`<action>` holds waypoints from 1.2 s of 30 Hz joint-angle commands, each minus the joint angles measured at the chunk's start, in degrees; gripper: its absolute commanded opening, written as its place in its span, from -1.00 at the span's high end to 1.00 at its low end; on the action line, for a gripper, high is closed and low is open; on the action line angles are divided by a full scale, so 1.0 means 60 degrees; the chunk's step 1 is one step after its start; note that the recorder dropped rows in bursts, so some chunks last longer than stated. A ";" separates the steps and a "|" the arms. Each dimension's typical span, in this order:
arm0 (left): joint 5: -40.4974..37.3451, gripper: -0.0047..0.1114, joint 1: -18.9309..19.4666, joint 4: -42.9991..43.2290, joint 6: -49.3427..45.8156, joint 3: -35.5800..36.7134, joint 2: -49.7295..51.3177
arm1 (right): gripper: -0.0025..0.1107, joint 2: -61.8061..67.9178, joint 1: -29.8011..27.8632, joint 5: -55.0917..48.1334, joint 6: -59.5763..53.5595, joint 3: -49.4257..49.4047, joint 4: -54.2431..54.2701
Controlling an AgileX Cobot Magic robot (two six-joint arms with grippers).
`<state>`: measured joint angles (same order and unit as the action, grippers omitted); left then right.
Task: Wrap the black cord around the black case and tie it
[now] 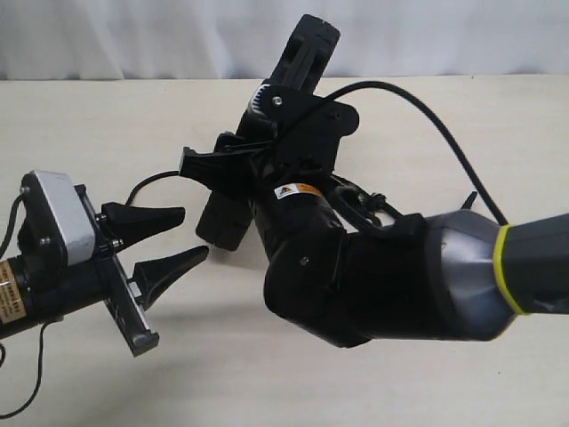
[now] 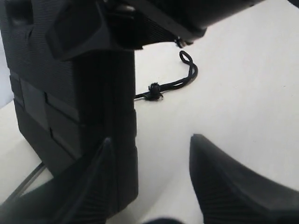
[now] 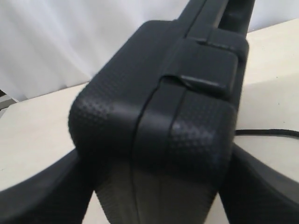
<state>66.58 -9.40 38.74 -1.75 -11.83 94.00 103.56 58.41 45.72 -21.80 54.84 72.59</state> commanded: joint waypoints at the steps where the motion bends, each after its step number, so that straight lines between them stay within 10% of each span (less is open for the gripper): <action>1: -0.0198 0.08 0.0002 -0.0053 0.0028 -0.0579 0.0126 | 0.88 -0.0174 -0.0061 0.0006 0.0181 0.0030 -0.0465; 26: 0.0539 -0.24 0.0002 0.0697 0.0122 -0.1603 0.1916 | 0.88 -0.0174 -0.0061 0.0131 -0.0156 0.0030 -0.0465; 36: -0.1172 -0.25 -0.0136 0.0101 -0.0752 -0.1603 0.1057 | 0.88 -0.0174 -0.0061 0.0148 -0.0327 0.0030 -0.0465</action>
<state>63.49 -9.40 41.67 -5.39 -21.13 102.77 103.56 58.27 44.74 -23.35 54.75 72.17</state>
